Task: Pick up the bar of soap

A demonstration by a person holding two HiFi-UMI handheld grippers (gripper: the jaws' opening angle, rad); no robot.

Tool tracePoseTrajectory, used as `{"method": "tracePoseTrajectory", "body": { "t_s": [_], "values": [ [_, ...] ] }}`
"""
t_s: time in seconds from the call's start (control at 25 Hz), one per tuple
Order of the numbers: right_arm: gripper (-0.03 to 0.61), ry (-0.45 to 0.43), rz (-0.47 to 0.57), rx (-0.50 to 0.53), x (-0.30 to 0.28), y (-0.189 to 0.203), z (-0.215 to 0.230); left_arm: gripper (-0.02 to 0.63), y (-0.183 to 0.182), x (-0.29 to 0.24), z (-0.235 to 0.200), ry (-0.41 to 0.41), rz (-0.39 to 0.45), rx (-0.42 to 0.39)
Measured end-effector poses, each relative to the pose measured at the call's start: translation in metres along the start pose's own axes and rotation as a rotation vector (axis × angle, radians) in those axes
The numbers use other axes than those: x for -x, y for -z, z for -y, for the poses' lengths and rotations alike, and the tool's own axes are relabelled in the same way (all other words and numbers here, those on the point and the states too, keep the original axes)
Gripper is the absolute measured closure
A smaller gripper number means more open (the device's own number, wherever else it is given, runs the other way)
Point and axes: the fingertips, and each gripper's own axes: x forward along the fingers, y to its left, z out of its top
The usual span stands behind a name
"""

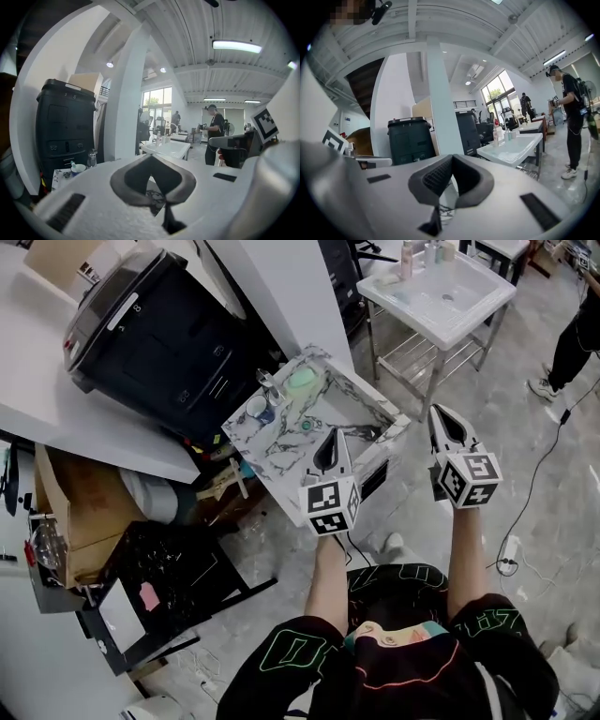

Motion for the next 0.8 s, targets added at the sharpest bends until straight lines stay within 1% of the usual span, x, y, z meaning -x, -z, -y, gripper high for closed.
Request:
{"method": "tracePoseTrajectory", "body": {
  "t_s": [0.16,0.32,0.36,0.52,0.68,0.8],
  "values": [
    [0.574,-0.046,-0.019,0.0,-0.018,0.008,-0.006,0.606,0.003,-0.009,-0.013,-0.039,-0.014,0.007],
    [0.574,-0.053,-0.023,-0.018,-0.029,0.011,-0.002,0.606,0.003,-0.02,-0.012,-0.035,-0.021,-0.007],
    [0.574,-0.049,-0.028,-0.01,-0.033,0.012,-0.001,0.606,0.004,-0.023,-0.014,-0.037,-0.022,-0.007],
    [0.574,-0.041,-0.042,0.082,-0.055,0.011,-0.005,0.606,0.008,-0.038,-0.031,-0.058,-0.029,0.012],
    [0.574,-0.066,-0.055,0.081,-0.082,0.012,-0.014,0.606,0.019,-0.048,-0.047,-0.067,-0.05,0.037],
    [0.574,-0.1,-0.083,0.084,-0.108,0.023,-0.031,0.606,0.028,-0.055,-0.074,-0.098,-0.066,0.064]
  ]
}}
